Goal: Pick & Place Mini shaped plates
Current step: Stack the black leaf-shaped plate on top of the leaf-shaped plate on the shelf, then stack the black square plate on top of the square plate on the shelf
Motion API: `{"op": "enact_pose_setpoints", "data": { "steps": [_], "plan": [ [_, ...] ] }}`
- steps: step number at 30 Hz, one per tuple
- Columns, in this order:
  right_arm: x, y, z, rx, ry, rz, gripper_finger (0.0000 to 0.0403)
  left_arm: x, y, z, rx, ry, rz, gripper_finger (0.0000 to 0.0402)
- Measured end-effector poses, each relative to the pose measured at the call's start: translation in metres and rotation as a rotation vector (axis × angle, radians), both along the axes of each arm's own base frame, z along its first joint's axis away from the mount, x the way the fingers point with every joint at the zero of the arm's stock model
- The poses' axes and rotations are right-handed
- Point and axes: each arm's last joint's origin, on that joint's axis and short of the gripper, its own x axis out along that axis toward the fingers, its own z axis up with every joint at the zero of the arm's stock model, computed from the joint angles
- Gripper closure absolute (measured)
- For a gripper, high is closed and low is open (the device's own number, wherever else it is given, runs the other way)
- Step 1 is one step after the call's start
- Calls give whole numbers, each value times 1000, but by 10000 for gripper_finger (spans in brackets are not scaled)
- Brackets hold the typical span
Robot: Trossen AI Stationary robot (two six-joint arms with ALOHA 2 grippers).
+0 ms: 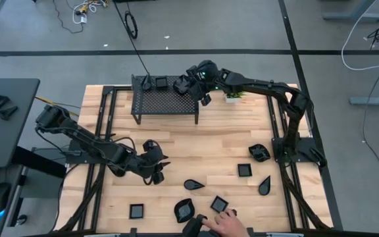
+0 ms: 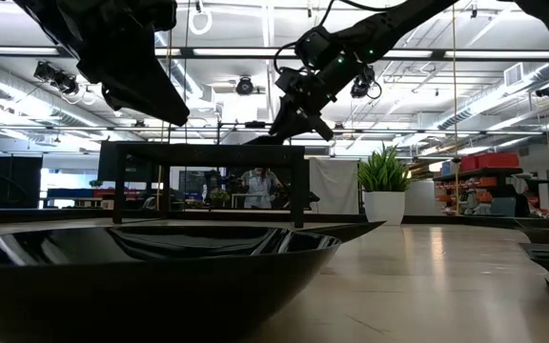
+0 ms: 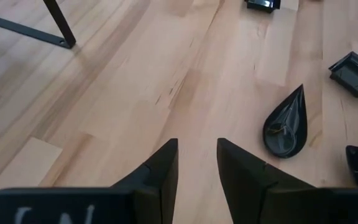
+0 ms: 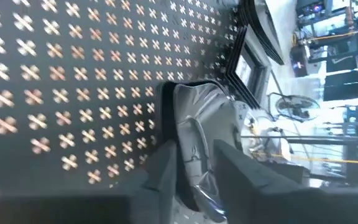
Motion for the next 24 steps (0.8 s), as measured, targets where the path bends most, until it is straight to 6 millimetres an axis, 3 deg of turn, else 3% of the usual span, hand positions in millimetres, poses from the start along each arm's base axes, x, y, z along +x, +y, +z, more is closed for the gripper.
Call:
{"op": "enact_pose_setpoints", "data": {
  "steps": [5, 10, 13, 16, 19, 24],
  "plan": [
    [0, 7, 0, 121, -20, 36, 246, 0, 0, 0, -3, -1, 1, 287],
    [-4, 15, 9, 224, -48, 19, 239, 0, 0, 0, -5, -1, 3, 287],
    [-11, 18, 29, 328, -141, -86, 247, 0, 0, 0, -6, -2, 4, 287],
    [-27, 31, 62, 504, -257, -195, 256, 0, 0, 0, -6, -1, 4, 287],
    [-48, 57, 92, 684, -275, -155, 271, 0, 0, 0, -7, -3, 5, 287],
    [-81, 130, 117, 857, -247, 201, 312, 2, -6, 4, -26, -53, -16, 287]
  ]
}}
